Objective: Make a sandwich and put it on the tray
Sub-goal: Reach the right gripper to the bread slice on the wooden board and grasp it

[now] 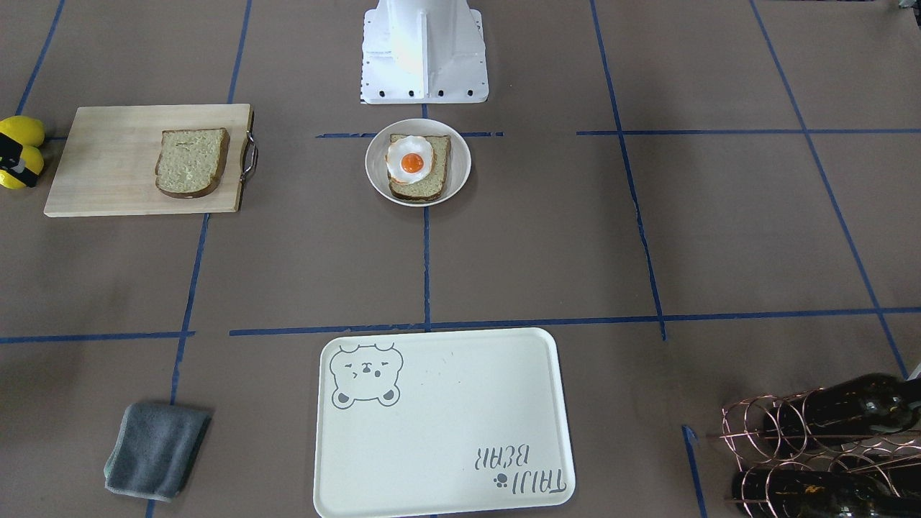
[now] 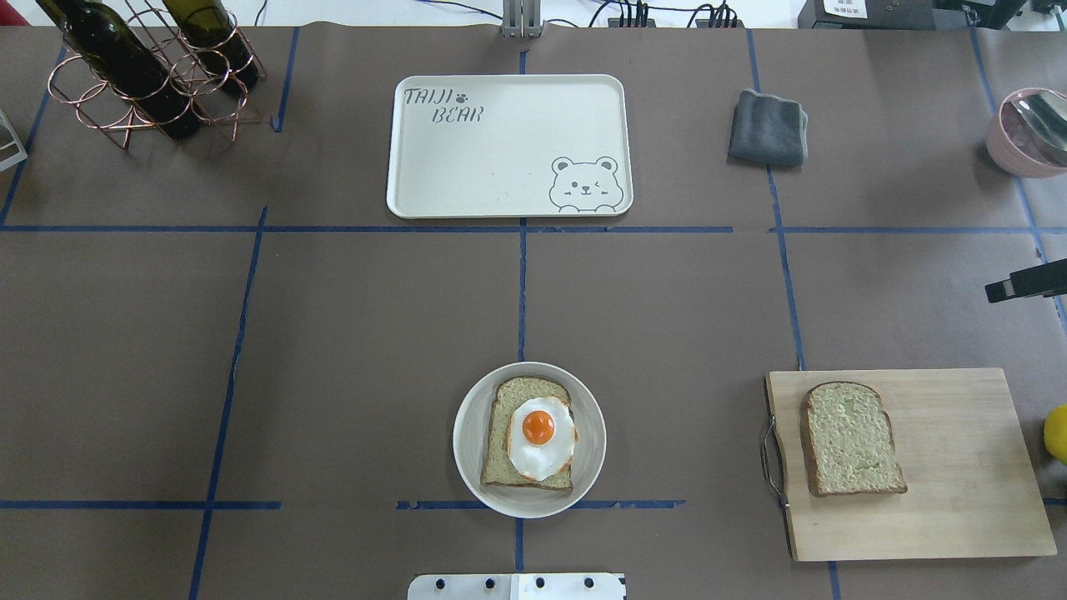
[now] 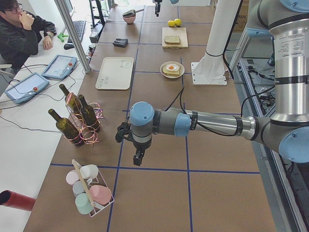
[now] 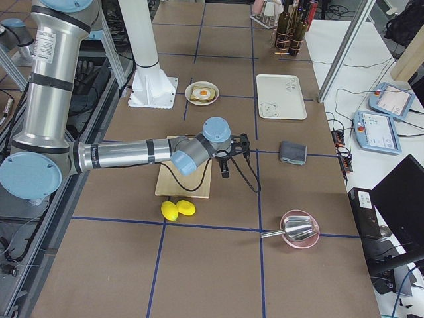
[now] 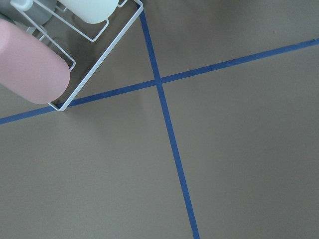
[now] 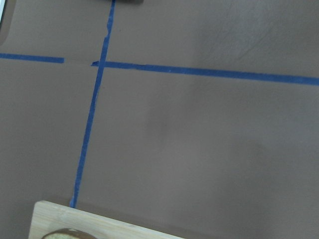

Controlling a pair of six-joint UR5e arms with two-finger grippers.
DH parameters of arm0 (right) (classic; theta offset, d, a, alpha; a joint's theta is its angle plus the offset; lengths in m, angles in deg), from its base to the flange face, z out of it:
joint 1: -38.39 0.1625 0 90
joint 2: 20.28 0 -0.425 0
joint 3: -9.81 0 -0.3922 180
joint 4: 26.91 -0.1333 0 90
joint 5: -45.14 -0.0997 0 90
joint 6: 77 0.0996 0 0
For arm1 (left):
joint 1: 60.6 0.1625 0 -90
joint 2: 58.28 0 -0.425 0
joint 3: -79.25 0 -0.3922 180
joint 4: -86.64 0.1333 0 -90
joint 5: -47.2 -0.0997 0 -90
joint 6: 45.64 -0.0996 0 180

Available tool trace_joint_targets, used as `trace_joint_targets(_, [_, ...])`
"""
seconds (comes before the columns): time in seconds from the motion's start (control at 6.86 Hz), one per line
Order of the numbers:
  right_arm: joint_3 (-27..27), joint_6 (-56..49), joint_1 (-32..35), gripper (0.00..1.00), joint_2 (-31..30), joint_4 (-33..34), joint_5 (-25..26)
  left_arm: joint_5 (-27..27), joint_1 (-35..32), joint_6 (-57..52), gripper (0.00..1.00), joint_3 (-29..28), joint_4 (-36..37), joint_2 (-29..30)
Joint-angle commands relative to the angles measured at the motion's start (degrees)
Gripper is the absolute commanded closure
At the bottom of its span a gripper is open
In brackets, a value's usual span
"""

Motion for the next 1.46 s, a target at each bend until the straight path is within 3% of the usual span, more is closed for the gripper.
trace_joint_targets(0.0, [0.1, 19.7, -13.7, 0.00, -1.3, -13.3, 10.4, 0.0, 0.0, 0.0, 0.00, 0.1, 0.0, 0.0])
trace_joint_targets(0.15, [0.3, 25.3, -20.3, 0.00, -1.4, -15.6, 16.4, 0.0, 0.0, 0.0, 0.00, 0.1, -0.1, 0.0])
trace_joint_targets(0.29, [1.4, 27.6, -26.4, 0.06, -3.5, -15.9, 22.8, 0.0, 0.0, 0.0, 0.00, 0.2, -0.1, 0.0])
trace_joint_targets(0.44, [2.5, 28.5, -29.5, 0.15, -5.1, -16.1, 25.9, 0.0, 0.0, 0.0, 0.00, 0.2, -0.1, 0.0])
trace_joint_targets(0.73, [2.8, 28.4, -31.1, 0.40, -9.4, -22.5, 25.9, 0.0, 0.0, 0.0, 0.00, 0.2, -0.1, 0.0])
trace_joint_targets(1.31, [2.5, 28.5, -36.4, 0.42, -9.3, -22.3, 29.9, -0.1, -0.1, 0.0, 0.00, 0.2, -0.1, 0.0])
